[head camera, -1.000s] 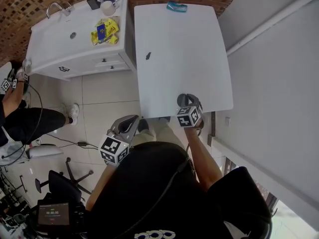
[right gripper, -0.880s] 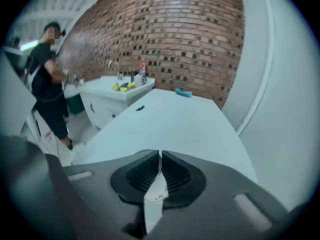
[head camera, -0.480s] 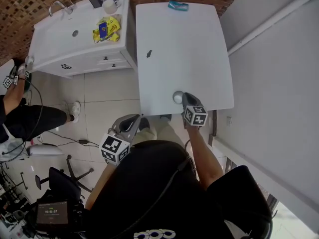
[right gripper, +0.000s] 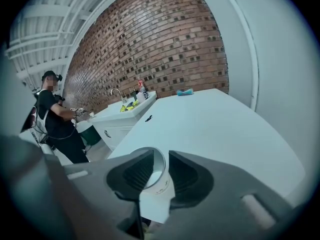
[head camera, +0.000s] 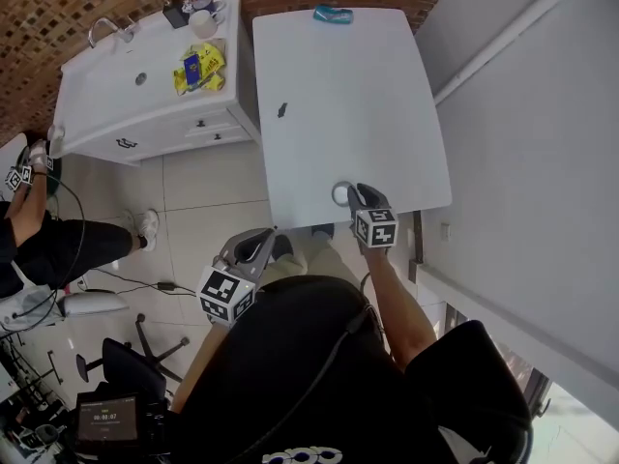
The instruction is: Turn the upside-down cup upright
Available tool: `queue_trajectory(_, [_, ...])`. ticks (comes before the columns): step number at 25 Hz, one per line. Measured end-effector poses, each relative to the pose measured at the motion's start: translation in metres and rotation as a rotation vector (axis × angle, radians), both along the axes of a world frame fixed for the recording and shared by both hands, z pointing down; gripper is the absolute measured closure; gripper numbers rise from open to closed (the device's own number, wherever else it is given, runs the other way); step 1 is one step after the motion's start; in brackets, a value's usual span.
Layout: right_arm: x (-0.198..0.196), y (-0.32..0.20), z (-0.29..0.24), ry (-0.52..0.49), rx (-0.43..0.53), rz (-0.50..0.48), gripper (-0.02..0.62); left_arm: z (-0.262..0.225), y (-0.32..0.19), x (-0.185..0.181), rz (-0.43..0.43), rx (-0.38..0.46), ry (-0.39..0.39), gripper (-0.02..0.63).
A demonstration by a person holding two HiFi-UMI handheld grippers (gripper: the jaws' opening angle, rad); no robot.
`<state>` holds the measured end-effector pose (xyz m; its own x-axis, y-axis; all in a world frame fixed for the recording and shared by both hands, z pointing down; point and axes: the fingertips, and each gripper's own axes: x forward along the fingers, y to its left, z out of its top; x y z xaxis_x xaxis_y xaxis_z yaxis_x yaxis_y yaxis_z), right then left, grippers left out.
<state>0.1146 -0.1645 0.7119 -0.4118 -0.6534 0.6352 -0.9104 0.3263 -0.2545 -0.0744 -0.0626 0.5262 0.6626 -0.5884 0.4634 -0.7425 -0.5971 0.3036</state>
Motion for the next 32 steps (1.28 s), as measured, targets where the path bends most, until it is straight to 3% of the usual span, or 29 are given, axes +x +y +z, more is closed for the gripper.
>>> queue_trajectory(10, [0.023, 0.036, -0.059, 0.036, 0.086, 0.105, 0.497, -0.007, 0.015, -0.014, 0.017, 0.029, 0.049, 0.592])
queue_trajectory(15, [0.005, 0.086, -0.095, 0.038, 0.125, 0.107, 0.502, -0.009, 0.036, -0.026, 0.051, 0.032, 0.091, 0.592])
queue_trajectory(18, [-0.013, 0.117, -0.117, 0.037, 0.156, 0.09, 0.546, -0.004, 0.054, -0.031, 0.08, 0.025, 0.116, 0.592])
queue_trajectory(21, [-0.037, 0.148, -0.13, 0.05, 0.173, 0.027, 0.601, 0.003, 0.071, -0.035, 0.093, 0.01, 0.125, 0.592])
queue_trajectory(25, [-0.08, 0.179, -0.137, 0.064, 0.183, -0.119, 0.601, -0.003, 0.089, -0.04, 0.081, 0.032, 0.14, 0.592])
queue_trajectory(32, [-0.132, 0.236, -0.17, 0.01, 0.286, -0.325, 0.601, -0.015, 0.14, -0.033, 0.058, 0.083, 0.135, 0.592])
